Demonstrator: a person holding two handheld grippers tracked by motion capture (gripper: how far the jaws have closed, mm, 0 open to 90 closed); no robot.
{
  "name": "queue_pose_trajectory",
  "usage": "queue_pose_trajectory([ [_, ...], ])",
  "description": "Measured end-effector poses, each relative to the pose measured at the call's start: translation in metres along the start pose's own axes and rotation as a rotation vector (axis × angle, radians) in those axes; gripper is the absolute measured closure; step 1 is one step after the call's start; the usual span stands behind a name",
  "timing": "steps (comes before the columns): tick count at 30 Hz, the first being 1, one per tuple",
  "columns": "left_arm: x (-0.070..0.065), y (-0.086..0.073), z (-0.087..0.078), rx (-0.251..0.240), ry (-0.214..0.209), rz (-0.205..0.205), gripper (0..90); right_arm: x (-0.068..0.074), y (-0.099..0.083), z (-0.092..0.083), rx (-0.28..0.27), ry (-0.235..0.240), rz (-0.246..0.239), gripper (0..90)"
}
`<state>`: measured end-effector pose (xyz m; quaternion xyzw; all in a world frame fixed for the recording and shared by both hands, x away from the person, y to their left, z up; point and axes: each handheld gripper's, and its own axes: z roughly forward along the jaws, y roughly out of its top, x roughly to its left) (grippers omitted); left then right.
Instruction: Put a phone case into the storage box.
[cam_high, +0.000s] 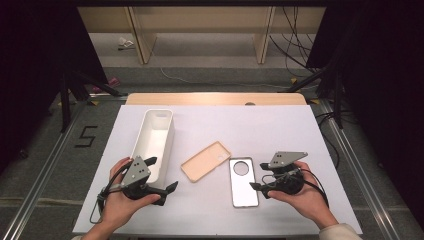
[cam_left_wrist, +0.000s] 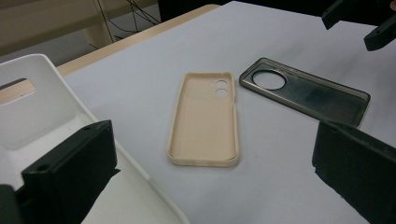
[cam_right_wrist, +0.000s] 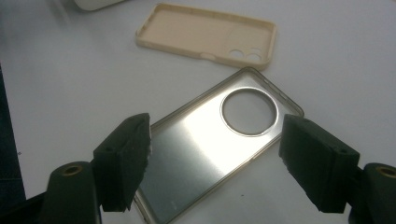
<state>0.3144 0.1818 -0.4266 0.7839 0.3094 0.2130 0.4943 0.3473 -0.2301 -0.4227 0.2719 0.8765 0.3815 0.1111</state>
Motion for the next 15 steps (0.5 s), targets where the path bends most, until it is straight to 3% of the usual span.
queue_pose_trajectory([
  [11, 0.000, 0.000, 0.000, 0.001, 0.000, -0.003, 0.0, -0.002, 0.002, 0.000, 0.032, 0.011, -0.017, 26.5],
  [15, 0.000, 0.001, 0.001, 0.000, 0.000, 0.000, 0.0, 0.002, 0.010, 0.002, 0.121, 0.004, -0.106, 30.2],
])
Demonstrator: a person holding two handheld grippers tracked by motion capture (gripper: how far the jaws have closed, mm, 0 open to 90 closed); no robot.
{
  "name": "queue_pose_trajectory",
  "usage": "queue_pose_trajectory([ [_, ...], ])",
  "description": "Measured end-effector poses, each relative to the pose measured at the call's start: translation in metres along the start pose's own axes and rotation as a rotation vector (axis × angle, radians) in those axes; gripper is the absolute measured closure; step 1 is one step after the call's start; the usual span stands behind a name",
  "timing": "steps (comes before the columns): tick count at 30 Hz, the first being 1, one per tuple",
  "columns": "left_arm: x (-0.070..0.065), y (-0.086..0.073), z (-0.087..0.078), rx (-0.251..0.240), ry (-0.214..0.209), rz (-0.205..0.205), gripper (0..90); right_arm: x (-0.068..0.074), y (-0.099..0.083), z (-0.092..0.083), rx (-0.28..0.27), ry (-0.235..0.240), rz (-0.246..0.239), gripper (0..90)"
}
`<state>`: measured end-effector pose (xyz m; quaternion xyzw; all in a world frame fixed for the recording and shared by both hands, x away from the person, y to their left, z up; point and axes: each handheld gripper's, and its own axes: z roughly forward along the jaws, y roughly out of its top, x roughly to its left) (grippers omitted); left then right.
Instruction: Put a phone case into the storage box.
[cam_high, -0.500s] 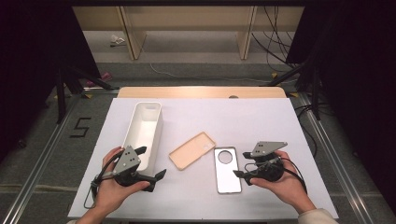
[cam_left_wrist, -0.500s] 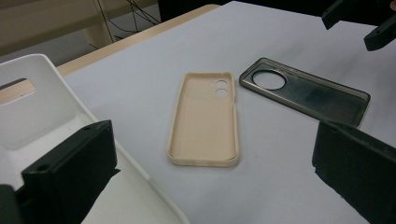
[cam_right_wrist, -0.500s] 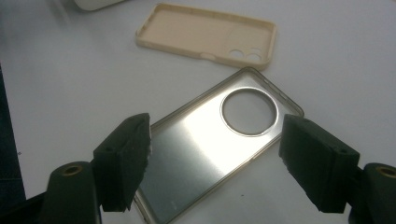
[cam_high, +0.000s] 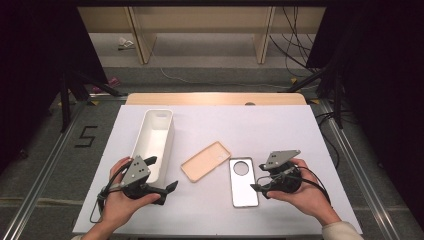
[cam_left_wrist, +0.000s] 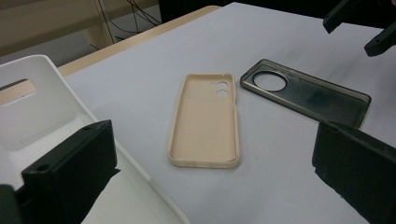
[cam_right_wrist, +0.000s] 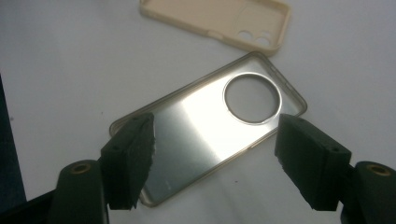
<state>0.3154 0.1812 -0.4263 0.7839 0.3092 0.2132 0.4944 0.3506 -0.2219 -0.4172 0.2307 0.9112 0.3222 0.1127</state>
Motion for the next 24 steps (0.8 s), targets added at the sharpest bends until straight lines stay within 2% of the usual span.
queue_pose_trajectory([
  [5, 0.000, 0.000, 0.001, -0.002, -0.003, -0.002, 0.0, 0.010, 0.006, 0.012, 0.145, 0.038, -0.125, 34.1],
  [8, -0.001, 0.000, 0.001, -0.002, -0.004, 0.000, 0.0, 0.019, 0.009, 0.022, 0.241, 0.062, -0.184, 35.2],
  [9, -0.001, 0.000, 0.001, -0.002, -0.004, 0.000, 0.0, 0.019, 0.009, 0.022, 0.241, 0.062, -0.184, 35.2],
  [11, -0.001, 0.000, 0.001, -0.002, -0.006, 0.001, 0.0, 0.026, 0.013, 0.031, 0.303, 0.073, -0.238, 36.5],
  [12, -0.001, 0.000, 0.001, -0.002, -0.006, 0.001, 0.0, 0.026, 0.013, 0.031, 0.303, 0.073, -0.238, 36.5],
  [13, -0.001, 0.000, 0.001, -0.002, -0.006, 0.001, 0.0, 0.031, 0.016, 0.036, 0.344, 0.078, -0.272, 37.2],
  [14, -0.001, 0.000, 0.001, -0.002, -0.006, 0.001, 0.0, 0.031, 0.016, 0.036, 0.344, 0.078, -0.272, 37.2],
  [15, -0.001, 0.000, 0.001, -0.002, -0.006, 0.002, 0.0, 0.034, 0.018, 0.041, 0.377, 0.083, -0.304, 37.9],
  [16, -0.001, 0.000, 0.001, -0.002, -0.006, 0.002, 0.0, 0.034, 0.018, 0.041, 0.377, 0.083, -0.304, 37.9],
  [17, -0.001, 0.000, 0.001, -0.001, -0.007, 0.003, 0.0, 0.037, 0.020, 0.045, 0.405, 0.089, -0.328, 38.2],
  [20, -0.002, 0.000, 0.002, -0.001, -0.009, 0.004, 0.0, 0.042, 0.023, 0.051, 0.447, 0.089, -0.360, 39.0],
  [24, -0.003, 0.001, 0.002, -0.003, -0.013, 0.006, 0.0, 0.046, 0.026, 0.059, 0.488, 0.085, -0.403, 40.7],
])
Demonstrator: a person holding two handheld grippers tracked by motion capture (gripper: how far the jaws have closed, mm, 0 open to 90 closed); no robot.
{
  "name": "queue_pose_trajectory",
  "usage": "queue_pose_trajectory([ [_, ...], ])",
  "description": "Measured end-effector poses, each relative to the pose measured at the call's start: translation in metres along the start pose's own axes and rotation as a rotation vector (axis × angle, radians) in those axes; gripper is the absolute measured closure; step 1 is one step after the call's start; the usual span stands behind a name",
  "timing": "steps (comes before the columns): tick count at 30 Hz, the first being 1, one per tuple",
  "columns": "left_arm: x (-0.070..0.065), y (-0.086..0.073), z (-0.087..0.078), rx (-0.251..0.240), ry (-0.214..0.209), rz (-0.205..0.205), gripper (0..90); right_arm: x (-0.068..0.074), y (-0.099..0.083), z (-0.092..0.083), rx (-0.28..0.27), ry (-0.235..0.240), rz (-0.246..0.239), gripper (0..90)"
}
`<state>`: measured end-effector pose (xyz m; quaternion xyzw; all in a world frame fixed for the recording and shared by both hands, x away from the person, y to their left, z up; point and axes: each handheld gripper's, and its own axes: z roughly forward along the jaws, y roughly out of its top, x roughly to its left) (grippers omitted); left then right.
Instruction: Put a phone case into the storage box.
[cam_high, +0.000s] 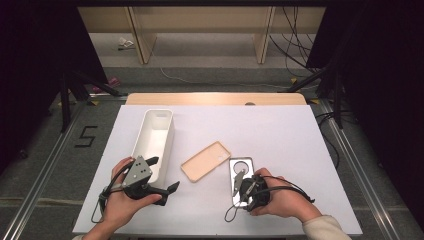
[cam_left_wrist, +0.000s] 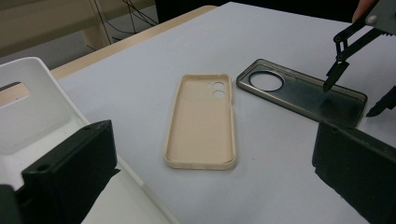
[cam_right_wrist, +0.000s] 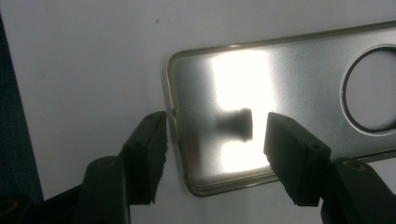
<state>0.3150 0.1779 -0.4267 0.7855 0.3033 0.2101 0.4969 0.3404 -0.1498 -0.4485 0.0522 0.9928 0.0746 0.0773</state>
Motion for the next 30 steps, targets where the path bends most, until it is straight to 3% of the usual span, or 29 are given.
queue_pose_trajectory([
  [3, 0.000, 0.000, 0.000, 0.001, -0.001, 0.001, 0.0, 0.002, 0.004, 0.003, 0.037, -0.006, -0.003, 42.2],
  [9, 0.000, 0.000, 0.000, 0.000, -0.002, 0.003, 0.0, 0.003, 0.009, 0.005, 0.060, -0.008, -0.015, 46.6],
  [13, -0.001, 0.000, 0.000, 0.001, -0.006, 0.004, 0.0, 0.006, 0.010, 0.006, 0.083, 0.005, -0.020, 55.5],
  [21, -0.002, 0.001, 0.000, -0.005, -0.012, 0.011, 0.0, 0.010, 0.012, 0.006, 0.083, 0.022, -0.057, 70.1],
  [30, -0.003, 0.000, 0.001, -0.001, -0.016, 0.012, 0.0, 0.014, 0.013, 0.006, 0.100, 0.029, -0.081, 79.7],
])
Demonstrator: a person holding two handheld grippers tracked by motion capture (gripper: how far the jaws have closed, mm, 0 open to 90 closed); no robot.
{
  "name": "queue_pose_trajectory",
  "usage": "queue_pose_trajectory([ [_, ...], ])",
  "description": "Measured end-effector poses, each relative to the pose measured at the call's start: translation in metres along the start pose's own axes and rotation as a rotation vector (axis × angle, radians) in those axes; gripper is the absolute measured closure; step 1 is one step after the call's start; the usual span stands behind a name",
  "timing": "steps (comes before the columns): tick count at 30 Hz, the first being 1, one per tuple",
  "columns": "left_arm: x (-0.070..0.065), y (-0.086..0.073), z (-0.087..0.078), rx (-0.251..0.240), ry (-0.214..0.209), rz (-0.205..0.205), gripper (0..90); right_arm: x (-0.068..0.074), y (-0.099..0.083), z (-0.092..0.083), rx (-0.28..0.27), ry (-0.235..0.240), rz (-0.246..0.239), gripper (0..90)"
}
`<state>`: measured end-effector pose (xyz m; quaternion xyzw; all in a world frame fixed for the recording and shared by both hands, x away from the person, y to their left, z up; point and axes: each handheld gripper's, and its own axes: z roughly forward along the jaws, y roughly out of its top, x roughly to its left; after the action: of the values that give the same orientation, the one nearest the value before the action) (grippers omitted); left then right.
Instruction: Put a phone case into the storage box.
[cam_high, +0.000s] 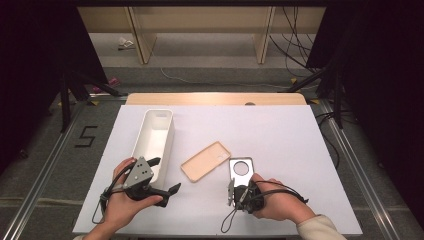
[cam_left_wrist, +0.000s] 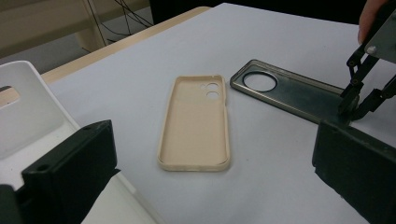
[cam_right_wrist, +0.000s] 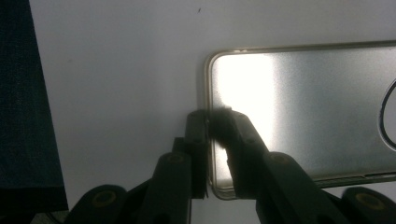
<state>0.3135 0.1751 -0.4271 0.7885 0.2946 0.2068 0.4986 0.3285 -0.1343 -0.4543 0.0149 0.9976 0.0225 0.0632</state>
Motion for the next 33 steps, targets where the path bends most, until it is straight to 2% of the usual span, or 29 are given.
queue_pose_trajectory([
  [4, 0.000, 0.000, 0.000, 0.002, -0.003, 0.001, 0.0, 0.001, 0.001, 0.000, 0.002, -0.001, -0.015, 81.8],
  [5, 0.000, 0.000, 0.000, 0.002, -0.003, 0.001, 0.0, 0.001, 0.001, -0.001, 0.020, 0.004, -0.019, 83.8],
  [15, -0.001, 0.000, 0.000, 0.002, -0.003, 0.000, 0.0, 0.003, 0.001, -0.001, 0.009, 0.000, -0.037, 88.3],
  [22, 0.000, 0.000, 0.000, -0.001, -0.003, 0.001, 0.0, 0.003, -0.003, -0.005, -0.018, -0.001, -0.018, 88.5],
  [23, 0.003, 0.001, 0.000, -0.014, 0.006, 0.049, 0.0, 0.003, -0.004, -0.007, -0.022, -0.004, -0.013, 88.5],
  [24, 0.003, 0.001, 0.000, -0.014, 0.006, 0.049, 0.0, 0.003, -0.005, -0.008, -0.035, -0.005, -0.010, 88.5],
  [25, 0.000, 0.000, 0.000, -0.001, -0.003, 0.001, 0.0, 0.002, -0.006, -0.009, -0.040, -0.005, -0.004, 88.5],
  [32, 0.001, 0.000, -0.001, -0.003, 0.001, 0.000, 0.0, 0.000, -0.014, -0.018, -0.087, -0.018, 0.035, 88.4],
  [33, 0.001, 0.000, -0.001, -0.005, 0.001, -0.001, 0.0, -0.001, -0.017, -0.020, -0.110, -0.026, 0.046, 88.4],
])
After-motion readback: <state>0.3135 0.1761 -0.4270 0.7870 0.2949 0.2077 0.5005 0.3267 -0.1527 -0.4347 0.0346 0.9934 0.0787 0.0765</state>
